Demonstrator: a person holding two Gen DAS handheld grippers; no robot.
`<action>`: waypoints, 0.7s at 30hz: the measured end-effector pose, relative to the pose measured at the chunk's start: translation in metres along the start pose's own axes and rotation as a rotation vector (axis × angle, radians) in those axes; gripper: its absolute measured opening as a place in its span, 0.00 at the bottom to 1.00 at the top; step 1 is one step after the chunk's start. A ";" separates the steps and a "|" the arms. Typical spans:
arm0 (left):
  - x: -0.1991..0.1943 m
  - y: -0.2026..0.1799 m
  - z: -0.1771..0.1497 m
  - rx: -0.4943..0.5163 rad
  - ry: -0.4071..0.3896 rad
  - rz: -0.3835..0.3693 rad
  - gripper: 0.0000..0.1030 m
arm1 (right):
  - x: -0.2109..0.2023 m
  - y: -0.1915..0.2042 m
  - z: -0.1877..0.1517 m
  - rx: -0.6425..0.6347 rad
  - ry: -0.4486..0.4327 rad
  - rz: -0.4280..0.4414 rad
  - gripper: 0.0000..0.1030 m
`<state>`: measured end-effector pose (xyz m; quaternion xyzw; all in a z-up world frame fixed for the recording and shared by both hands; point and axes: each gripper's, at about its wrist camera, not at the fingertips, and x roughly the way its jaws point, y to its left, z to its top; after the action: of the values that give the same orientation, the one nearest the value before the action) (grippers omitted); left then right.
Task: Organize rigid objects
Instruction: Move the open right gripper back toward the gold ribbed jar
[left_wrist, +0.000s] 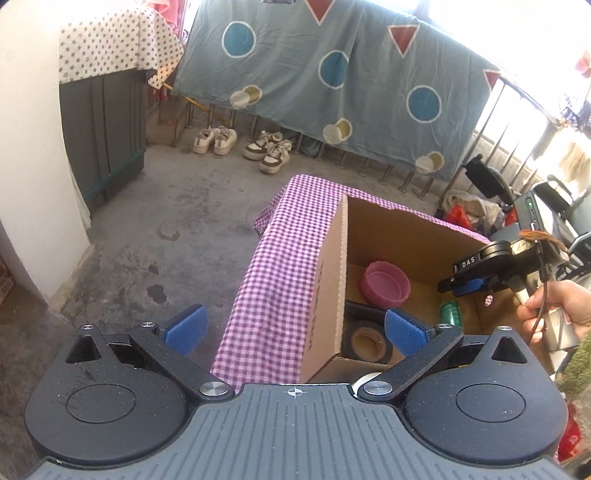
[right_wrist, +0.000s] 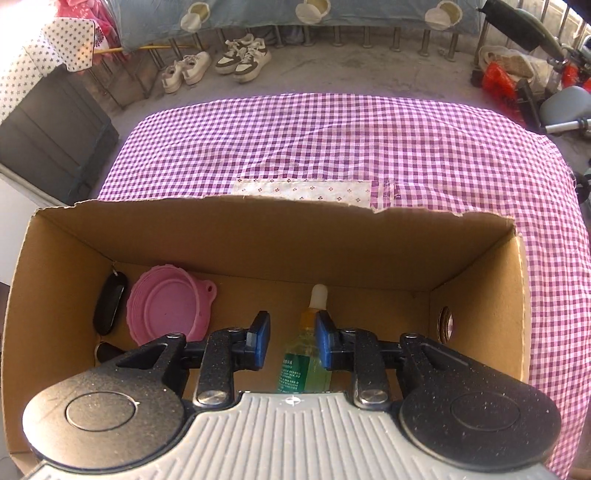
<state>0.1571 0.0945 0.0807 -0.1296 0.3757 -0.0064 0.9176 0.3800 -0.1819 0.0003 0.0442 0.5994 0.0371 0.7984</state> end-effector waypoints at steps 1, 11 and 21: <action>0.001 0.002 0.000 -0.004 0.002 -0.003 0.99 | 0.004 0.000 0.002 -0.001 0.008 -0.009 0.34; 0.003 0.013 -0.010 -0.021 0.022 -0.024 1.00 | 0.017 -0.005 -0.001 -0.025 0.002 -0.021 0.22; 0.001 0.018 -0.012 -0.043 0.016 -0.019 1.00 | -0.039 0.026 -0.013 -0.191 -0.217 -0.035 0.20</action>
<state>0.1478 0.1087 0.0680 -0.1529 0.3817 -0.0081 0.9115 0.3565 -0.1602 0.0369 -0.0385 0.5041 0.0750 0.8595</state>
